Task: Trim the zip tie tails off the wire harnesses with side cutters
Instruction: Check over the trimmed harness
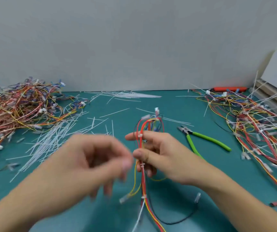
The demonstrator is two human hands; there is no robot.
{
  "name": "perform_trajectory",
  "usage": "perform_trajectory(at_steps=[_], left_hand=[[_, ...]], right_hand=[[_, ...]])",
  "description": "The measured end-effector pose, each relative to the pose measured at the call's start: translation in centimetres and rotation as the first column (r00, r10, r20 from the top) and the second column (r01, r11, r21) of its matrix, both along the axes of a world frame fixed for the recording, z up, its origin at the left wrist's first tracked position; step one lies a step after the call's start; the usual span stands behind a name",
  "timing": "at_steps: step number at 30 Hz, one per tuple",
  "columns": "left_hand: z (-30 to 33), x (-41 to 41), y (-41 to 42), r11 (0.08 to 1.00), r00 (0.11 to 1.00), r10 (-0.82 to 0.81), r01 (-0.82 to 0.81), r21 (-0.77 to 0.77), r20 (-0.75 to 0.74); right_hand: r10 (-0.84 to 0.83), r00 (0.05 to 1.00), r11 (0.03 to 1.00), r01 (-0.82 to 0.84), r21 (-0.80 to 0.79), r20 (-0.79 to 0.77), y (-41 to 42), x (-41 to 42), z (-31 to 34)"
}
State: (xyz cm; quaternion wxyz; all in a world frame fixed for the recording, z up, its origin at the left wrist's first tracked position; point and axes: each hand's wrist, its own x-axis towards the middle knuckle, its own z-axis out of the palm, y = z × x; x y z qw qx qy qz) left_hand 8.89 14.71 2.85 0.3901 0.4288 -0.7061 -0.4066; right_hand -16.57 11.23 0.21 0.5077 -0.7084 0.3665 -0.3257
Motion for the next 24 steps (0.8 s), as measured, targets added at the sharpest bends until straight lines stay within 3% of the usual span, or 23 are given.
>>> perform_trajectory(at_steps=[4,7,10,13,16,19,21,24], left_hand=[[2.1,-5.3,-4.4,0.986,0.987,0.162,-0.162,0.033,0.014],[1.3,-5.8,-6.9,0.978,0.995,0.017,-0.037,0.207,0.095],[1.0,-6.1,-8.5,0.937,0.983,-0.182,0.178,0.299,-0.014],[0.6,-5.9,-9.9,0.924,0.965,-0.242,0.260,0.281,-0.096],[0.7,-5.9,-11.0,0.954,0.955,-0.181,0.228,0.194,-0.234],[1.1,-6.5,-11.7,0.983,0.894,0.004,0.079,0.166,-0.448],[1.7,-6.8,-12.2,0.990,0.822,0.073,0.009,0.141,-0.564],[3.5,-6.8,-13.3,0.992,0.754,0.123,-0.089,0.084,-0.645]], right_hand=[[-0.017,0.960,0.948,-0.072,-0.309,-0.278,0.4,0.4,-0.4],[-0.011,0.930,0.915,-0.139,-0.379,-0.368,0.7,0.6,-0.5],[-0.042,0.890,0.902,-0.162,-0.400,-0.454,0.4,0.5,-0.9],[-0.086,0.858,0.895,-0.156,-0.417,-0.507,0.1,0.3,-1.2],[-0.096,0.900,0.934,-0.066,-0.352,-0.424,0.0,0.2,-1.1],[-0.115,0.980,0.992,0.105,-0.070,-0.165,-0.4,-0.1,-0.7],[-0.091,0.996,0.988,0.088,0.129,0.012,-0.4,-0.4,-0.1],[0.018,0.997,0.968,-0.037,0.247,0.077,-0.1,-0.9,0.5]])
